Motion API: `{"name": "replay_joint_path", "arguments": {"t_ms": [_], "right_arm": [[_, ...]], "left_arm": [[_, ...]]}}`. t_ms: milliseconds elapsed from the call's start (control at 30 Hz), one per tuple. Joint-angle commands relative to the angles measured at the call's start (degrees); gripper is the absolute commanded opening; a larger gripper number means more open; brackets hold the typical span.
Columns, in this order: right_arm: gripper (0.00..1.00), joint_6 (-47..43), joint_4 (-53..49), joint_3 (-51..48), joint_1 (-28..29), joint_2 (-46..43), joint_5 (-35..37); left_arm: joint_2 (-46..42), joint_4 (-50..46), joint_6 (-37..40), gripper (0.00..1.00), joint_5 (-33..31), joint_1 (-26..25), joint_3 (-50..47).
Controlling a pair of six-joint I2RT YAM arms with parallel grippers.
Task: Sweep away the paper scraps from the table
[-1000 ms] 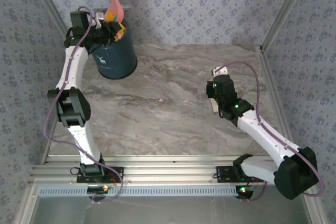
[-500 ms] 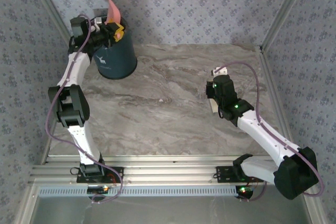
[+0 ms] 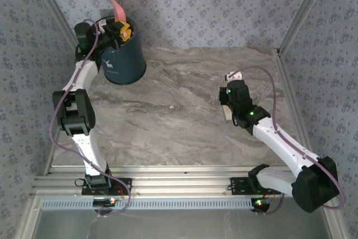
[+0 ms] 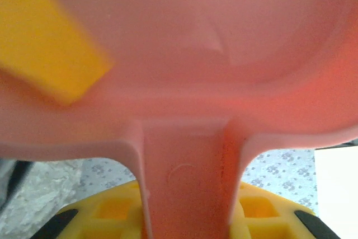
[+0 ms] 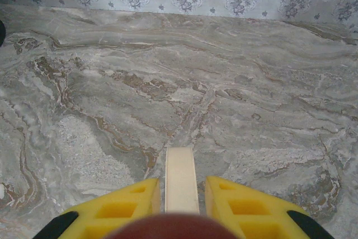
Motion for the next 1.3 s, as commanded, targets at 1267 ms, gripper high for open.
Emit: {"name": "replay_joint_path", "arguments": {"t_ms": [1267], "right_arm": [[0.0,1.27,1.07,-0.82,-0.33,-0.39,-0.01]], "left_arm": [[-7.23,-13.14,15.06,0.0,0.92,-1.14,2.75]]}}
